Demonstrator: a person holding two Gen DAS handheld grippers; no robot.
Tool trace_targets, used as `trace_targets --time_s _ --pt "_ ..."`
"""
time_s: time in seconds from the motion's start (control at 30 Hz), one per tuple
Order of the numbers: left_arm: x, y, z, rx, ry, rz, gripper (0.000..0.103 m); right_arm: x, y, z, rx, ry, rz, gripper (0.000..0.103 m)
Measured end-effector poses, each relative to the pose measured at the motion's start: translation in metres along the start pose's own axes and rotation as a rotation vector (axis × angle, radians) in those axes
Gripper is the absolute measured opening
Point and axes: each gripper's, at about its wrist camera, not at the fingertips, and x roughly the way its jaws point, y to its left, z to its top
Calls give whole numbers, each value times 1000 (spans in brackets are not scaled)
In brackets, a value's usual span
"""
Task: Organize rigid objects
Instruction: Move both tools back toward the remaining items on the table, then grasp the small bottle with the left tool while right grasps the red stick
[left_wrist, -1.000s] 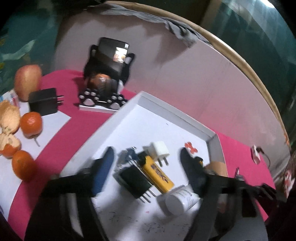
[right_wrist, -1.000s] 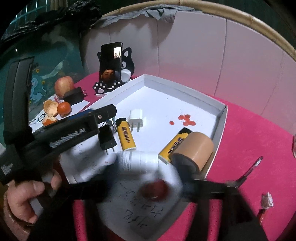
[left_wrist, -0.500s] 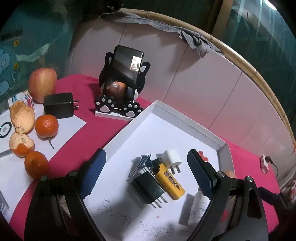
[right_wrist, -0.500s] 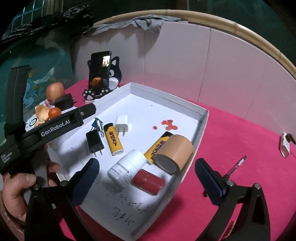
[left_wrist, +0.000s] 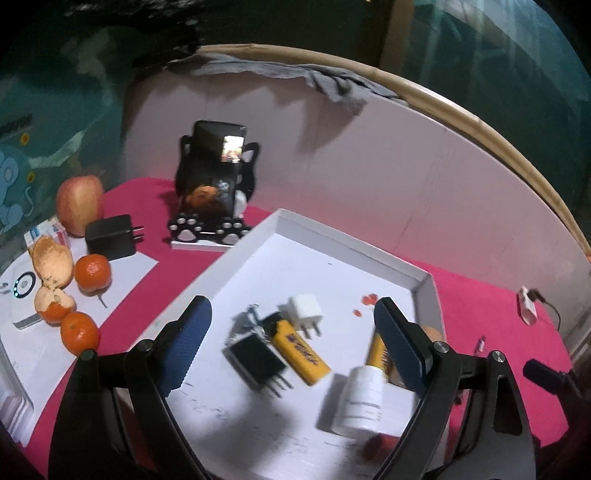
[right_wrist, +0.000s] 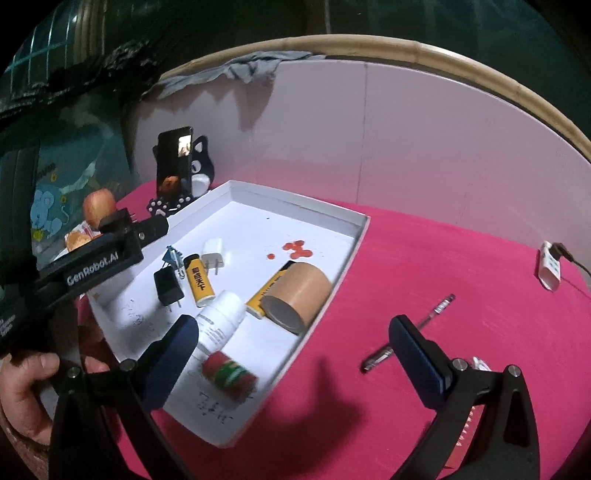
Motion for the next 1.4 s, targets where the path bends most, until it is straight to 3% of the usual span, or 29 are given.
trace_targets --time_s 0.4,0.6,0.7,0.8,0.93,1.07,1.2,1.23,1.33,1.4 --pt "-12 -70 -10 188 28 -51 90 -28 -63 -11 139 -50 -49 103" --pt "-16 -107 -22 297 71 -117 90 -54 -130 -32 230 -95 -197 103" --pt "-11 -132 -36 362 131 -179 90 -61 -174 -54 330 -75 -283 103" --pt "-5 -156 -50 419 209 -254 90 -64 -208 -77 433 -41 -316 103" --pt "6 -195 -84 513 338 -354 90 -63 -225 -100 479 -7 -333 103" --pt "9 -218 -110 579 392 -394 90 -56 -230 -109 494 16 -306 103" --pt "11 -231 -123 644 401 -390 88 -51 -234 -116 500 29 -286 103" --pt "12 -232 -125 655 402 -380 83 -48 -235 -117 509 40 -277 103" --pt "21 -232 -129 674 408 -339 81 -46 -239 -119 534 48 -260 103" --pt "27 -230 -130 680 406 -309 72 -45 -241 -119 542 47 -255 103"
